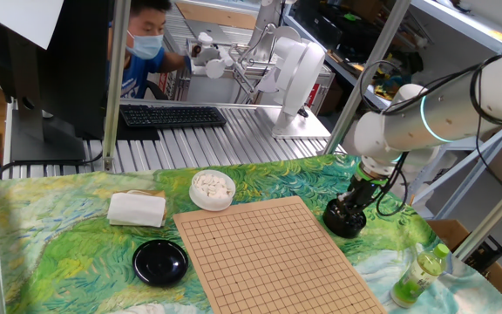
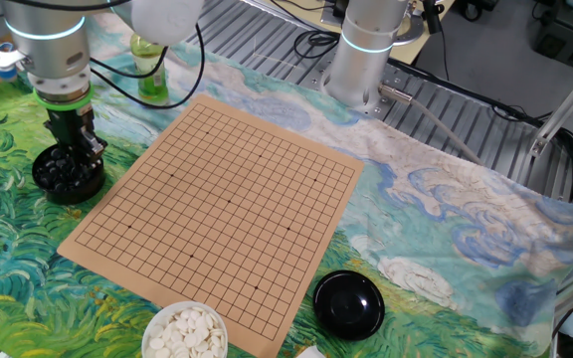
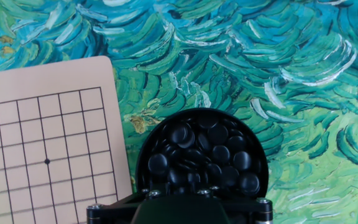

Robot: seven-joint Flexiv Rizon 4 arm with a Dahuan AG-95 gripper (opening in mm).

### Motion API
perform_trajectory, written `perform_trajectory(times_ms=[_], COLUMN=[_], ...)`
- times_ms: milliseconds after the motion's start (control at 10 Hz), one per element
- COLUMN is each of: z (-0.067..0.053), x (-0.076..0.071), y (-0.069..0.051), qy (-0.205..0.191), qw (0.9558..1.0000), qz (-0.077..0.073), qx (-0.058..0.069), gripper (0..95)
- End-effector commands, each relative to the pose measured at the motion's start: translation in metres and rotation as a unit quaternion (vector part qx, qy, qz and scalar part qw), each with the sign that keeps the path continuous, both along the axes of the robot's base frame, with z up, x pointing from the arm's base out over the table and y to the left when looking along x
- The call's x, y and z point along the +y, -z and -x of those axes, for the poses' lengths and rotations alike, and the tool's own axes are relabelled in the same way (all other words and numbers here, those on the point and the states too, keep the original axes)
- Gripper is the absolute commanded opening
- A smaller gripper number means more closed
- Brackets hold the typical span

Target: Play the first move as black on the 3-4 point in the upper right corner of the Go board

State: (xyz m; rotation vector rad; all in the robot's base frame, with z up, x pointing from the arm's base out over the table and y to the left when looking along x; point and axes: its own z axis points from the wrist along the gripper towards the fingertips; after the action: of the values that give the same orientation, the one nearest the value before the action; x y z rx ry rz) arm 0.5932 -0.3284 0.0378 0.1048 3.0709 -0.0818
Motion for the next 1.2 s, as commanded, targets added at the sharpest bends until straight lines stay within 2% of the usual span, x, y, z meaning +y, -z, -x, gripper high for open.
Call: perform_trajectory(times_ms=[100, 400, 600, 700, 800, 1200], z=[0.0001, 0.0003, 0.0003, 0.0003, 0.0002, 0.0004], x=[-0.0008, -0.0014, -0.0015, -0.0015, -0.0015, -0.0026], y=[-0.0004, 0.0033, 0.0034, 0.0024, 0.0016, 0.0035], qy=[0.008, 0.008, 0.000, -0.003, -0.007, -0.005], qw=[1.0000, 0.9999, 1.0000, 1.0000, 0.9999, 0.9999], qz=[-0.004, -0.006, -0.006, -0.006, -0.008, -0.010], qx=[0.001, -0.001, 0.000, 0.001, 0.002, 0.000], gripper=[57.0, 57.0, 19.0, 19.0, 0.0, 0.0])
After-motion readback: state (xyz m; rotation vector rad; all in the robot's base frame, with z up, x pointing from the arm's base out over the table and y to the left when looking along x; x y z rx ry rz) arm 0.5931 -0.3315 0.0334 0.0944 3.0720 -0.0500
